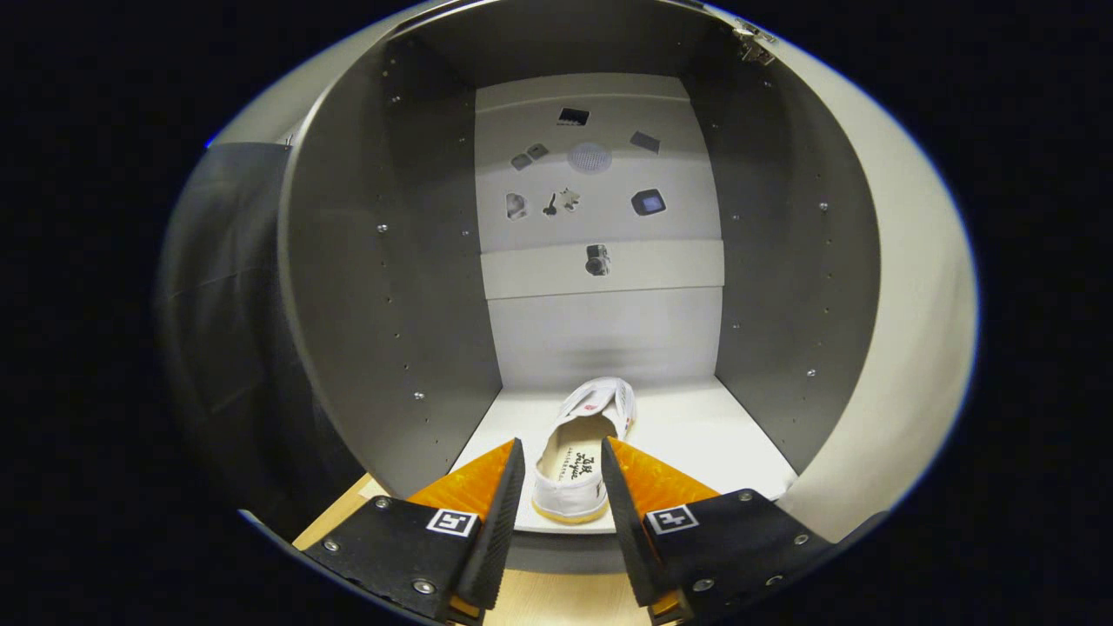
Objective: Open the shoe cabinet door, grab the shoes and put them into the shoe cabinet, then close the shoe cabinet door.
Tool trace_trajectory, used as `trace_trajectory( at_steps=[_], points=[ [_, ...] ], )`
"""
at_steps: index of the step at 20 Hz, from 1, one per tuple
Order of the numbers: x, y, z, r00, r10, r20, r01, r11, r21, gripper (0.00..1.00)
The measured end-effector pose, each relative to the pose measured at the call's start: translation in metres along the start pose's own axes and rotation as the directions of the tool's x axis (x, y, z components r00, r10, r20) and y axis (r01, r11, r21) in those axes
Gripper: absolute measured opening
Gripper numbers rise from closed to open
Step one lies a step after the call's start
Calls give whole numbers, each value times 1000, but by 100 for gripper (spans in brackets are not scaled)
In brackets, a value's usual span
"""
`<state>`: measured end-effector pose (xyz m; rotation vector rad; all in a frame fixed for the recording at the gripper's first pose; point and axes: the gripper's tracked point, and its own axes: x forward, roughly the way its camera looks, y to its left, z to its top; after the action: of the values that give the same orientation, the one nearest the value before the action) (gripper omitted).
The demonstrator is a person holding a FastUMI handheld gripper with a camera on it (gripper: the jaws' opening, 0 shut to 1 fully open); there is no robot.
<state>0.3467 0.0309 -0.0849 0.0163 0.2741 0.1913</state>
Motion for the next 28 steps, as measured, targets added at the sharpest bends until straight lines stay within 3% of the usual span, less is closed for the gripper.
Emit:
trace_trajectory(
  at_steps=[16,23,28],
  points=[
    [-227,9,19,989,-47,138,47,999,9,58],
    [-314,-42,7,970,-181,160,176,983,44,60],
    [-371,-105,-1,928,-331,172,320,943,89,60]
  ],
)
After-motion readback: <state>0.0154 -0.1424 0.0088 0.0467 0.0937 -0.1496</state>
